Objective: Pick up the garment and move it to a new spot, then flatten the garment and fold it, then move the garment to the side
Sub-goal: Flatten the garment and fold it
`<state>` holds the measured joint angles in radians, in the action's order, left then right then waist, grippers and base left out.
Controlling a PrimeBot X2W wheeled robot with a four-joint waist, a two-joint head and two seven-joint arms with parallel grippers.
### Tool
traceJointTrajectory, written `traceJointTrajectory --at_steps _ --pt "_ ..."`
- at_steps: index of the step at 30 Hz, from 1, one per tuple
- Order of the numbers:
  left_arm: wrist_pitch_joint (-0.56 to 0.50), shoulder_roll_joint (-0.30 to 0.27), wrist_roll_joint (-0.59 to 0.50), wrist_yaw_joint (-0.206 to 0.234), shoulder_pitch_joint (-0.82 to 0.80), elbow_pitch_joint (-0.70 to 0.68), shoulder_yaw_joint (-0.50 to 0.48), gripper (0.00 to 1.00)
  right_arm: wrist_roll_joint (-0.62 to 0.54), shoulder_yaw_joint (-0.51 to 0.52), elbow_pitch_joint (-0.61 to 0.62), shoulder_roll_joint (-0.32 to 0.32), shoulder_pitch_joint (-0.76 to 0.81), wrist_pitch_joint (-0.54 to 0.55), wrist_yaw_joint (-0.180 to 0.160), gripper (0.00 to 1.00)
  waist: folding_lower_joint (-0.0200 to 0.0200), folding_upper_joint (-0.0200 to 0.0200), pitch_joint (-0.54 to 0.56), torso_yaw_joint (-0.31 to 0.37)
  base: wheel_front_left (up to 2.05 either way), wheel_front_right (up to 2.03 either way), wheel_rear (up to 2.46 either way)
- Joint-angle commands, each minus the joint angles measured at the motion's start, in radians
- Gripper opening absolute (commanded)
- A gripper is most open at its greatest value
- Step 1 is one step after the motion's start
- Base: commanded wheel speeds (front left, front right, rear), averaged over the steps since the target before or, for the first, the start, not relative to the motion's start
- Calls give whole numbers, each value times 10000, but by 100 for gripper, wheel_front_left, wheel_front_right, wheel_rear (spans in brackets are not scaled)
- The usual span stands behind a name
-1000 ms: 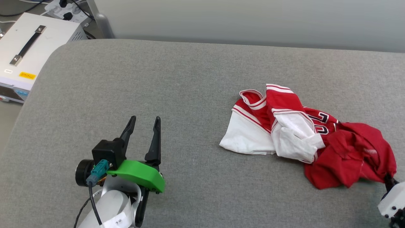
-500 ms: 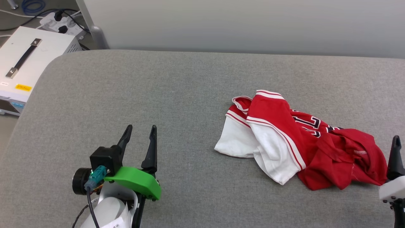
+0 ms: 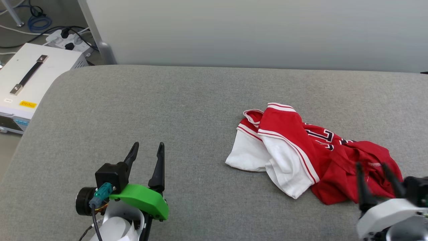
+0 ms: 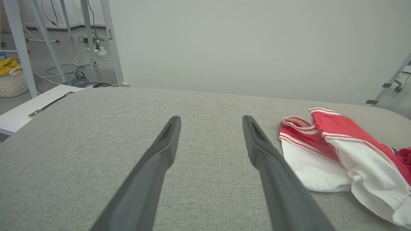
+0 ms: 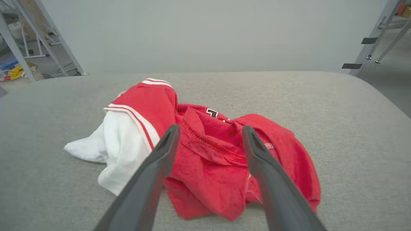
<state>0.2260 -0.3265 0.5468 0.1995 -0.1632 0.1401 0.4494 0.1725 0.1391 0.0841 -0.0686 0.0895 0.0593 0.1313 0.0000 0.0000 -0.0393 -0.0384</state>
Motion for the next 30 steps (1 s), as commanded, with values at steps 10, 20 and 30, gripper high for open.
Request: traceJointTrajectory --at_steps 10,20,30 --pt "-5 50 72 52 -134 -123 95 100 1457 -3458 195 -2104 -513 3281 -6 100 0 0 -416 -178 0 0 0" --pt "167 412 -5 -58 -730 24 135 100 2476 -5829 -1446 -3417 -2624 4187 -6 100 0 0 -1550 -762 0 0 0" --pt "305 766 -81 -220 -1031 499 47 100 3779 -7658 -3009 -3956 -3448 5629 -6 49 0 0 -1882 -976 0 0 0"
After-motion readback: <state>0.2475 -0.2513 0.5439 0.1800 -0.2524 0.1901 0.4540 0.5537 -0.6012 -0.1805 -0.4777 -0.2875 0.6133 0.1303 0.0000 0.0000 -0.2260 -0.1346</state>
